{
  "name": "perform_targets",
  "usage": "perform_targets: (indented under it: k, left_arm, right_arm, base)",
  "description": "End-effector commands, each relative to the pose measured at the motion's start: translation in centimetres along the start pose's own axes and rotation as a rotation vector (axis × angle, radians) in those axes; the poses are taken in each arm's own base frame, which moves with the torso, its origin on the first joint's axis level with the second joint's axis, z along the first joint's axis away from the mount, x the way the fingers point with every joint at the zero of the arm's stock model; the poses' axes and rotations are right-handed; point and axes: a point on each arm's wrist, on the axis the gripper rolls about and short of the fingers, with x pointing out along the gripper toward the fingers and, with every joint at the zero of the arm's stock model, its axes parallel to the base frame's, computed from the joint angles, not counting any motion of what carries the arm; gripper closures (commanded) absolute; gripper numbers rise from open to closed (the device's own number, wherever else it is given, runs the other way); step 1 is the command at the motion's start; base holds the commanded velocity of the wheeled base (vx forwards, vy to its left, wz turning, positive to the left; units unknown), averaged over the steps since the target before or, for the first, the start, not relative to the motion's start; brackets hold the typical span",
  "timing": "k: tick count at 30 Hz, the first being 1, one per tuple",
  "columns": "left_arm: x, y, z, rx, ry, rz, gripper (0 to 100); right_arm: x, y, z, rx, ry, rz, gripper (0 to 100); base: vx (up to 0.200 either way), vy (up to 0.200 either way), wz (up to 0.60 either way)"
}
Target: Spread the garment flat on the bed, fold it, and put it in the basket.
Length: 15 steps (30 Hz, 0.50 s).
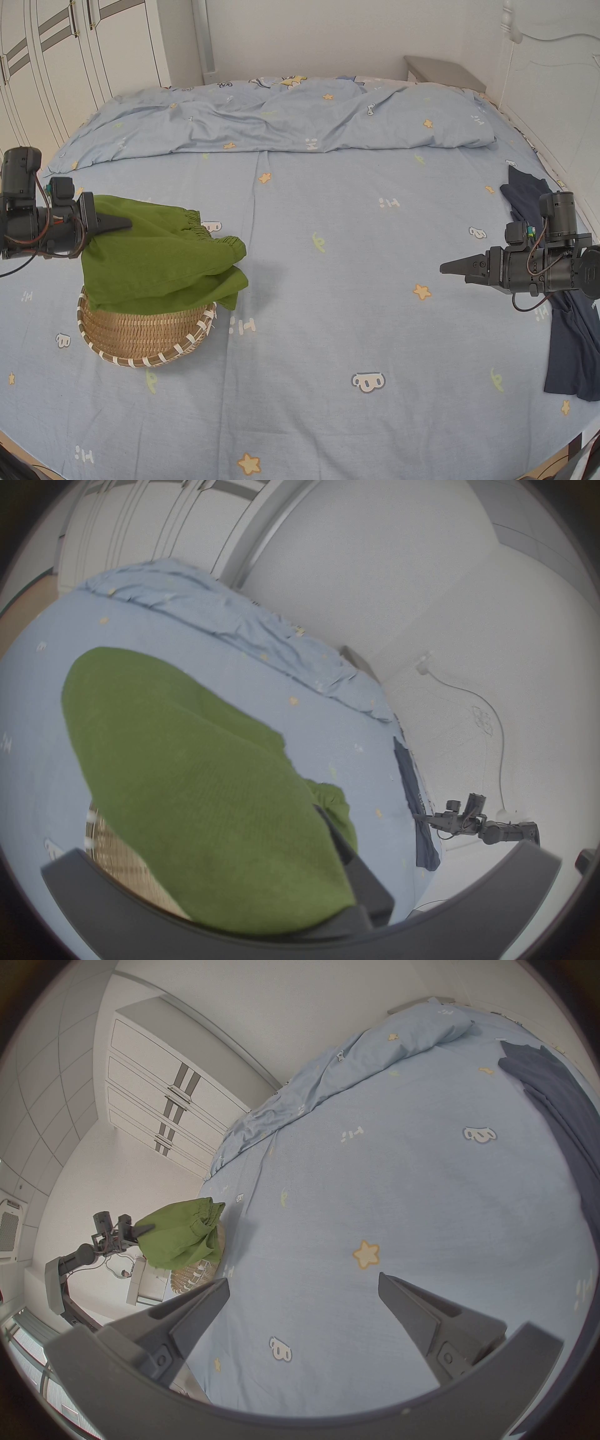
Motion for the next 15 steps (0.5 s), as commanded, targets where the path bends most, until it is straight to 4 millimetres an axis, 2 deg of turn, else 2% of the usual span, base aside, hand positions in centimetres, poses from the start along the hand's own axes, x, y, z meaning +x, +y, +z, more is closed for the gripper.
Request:
perform_targets:
  k: [1, 7, 15]
  left_arm:
    - [0.5, 2.7, -1.4, -0.080, 0.048, 0.069, 100]
    - [-0.1, 5.1, -3.3, -0.193, 0.123, 0.149, 100]
    - [2.5, 7.2, -4.3, -0.334, 0.348, 0.305, 100]
  right_arm:
    - [0.1, 0.3, -0.1, -0.005, 0.004, 0.007, 0]
    - [0.4, 0.9, -0.6, -0.014, 0.026, 0.026, 0]
    - [1.1, 1.6, -1.4, -0.033, 0.034, 0.007, 0]
  base:
    - [0.000, 0.000, 0.00]
    - [0.000, 0.000, 0.00]
    - [0.000, 0.000, 0.00]
